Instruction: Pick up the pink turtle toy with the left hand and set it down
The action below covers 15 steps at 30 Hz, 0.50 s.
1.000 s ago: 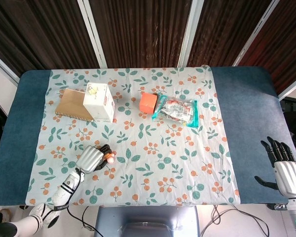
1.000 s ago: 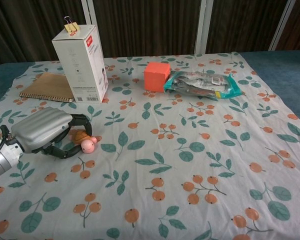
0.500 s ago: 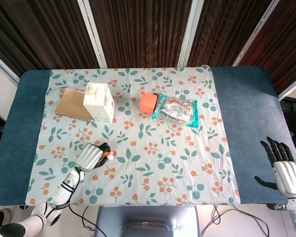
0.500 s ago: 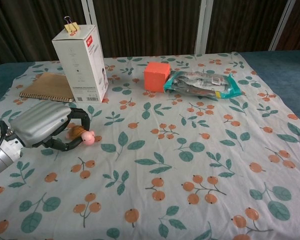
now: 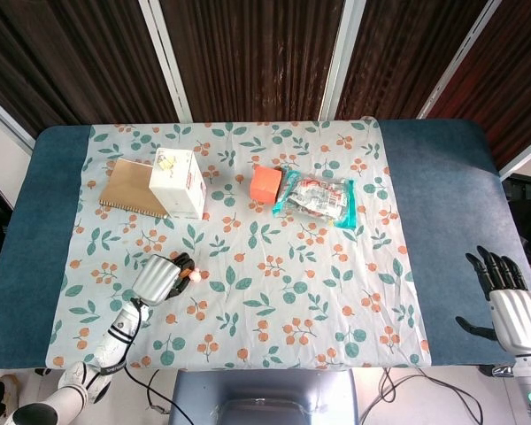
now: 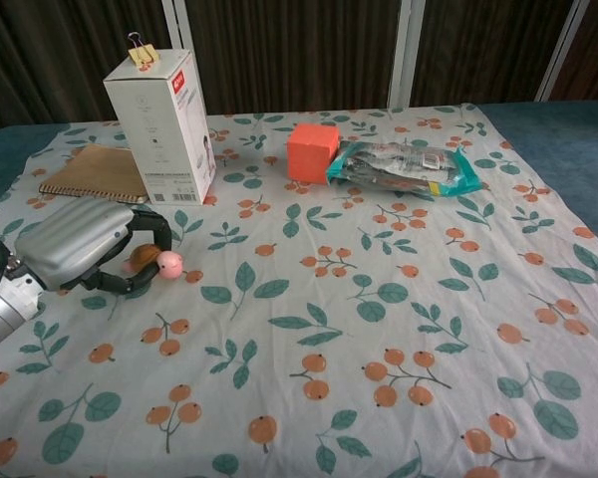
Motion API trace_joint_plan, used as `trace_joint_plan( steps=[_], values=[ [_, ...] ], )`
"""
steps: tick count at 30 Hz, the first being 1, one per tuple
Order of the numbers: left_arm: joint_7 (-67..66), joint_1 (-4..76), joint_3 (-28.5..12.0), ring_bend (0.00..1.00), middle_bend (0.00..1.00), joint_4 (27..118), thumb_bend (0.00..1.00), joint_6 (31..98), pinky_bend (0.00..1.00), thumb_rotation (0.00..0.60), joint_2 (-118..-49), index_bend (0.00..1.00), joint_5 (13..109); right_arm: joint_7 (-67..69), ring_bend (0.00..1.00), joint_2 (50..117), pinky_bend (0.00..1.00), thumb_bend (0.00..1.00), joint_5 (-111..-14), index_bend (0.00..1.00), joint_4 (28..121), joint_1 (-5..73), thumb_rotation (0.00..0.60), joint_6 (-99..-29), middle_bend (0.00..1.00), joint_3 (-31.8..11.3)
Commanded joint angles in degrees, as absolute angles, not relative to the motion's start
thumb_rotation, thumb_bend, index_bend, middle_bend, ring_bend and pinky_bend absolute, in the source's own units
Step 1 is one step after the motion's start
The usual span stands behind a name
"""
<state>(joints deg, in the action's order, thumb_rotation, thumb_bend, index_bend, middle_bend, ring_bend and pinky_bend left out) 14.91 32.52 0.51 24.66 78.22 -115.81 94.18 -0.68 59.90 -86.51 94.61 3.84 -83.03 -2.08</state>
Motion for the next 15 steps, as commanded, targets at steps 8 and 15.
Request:
trace_joint_plan(
  steps=[8,15],
  values=[
    [13.9,32.2,2.1,0.83,0.38,24.8,0.44,74.8,0.88,0.600,-114.5,0.41,94.1,-0.9,0.00,60.0,0.00,0.21,-86.6,0.00,94.6,4.0,0.600,-82.7,0.00,-1.9],
    [11.5,31.6,2.9,0.72,0.08,32.1,0.40,76.1,0.81,0.600,-109.7,0.12,94.7,-1.2,0.00,60.1,0.00,0.21,-86.4,0.00,94.6,4.0,0.600,-82.6,0.00,-1.9]
  ],
)
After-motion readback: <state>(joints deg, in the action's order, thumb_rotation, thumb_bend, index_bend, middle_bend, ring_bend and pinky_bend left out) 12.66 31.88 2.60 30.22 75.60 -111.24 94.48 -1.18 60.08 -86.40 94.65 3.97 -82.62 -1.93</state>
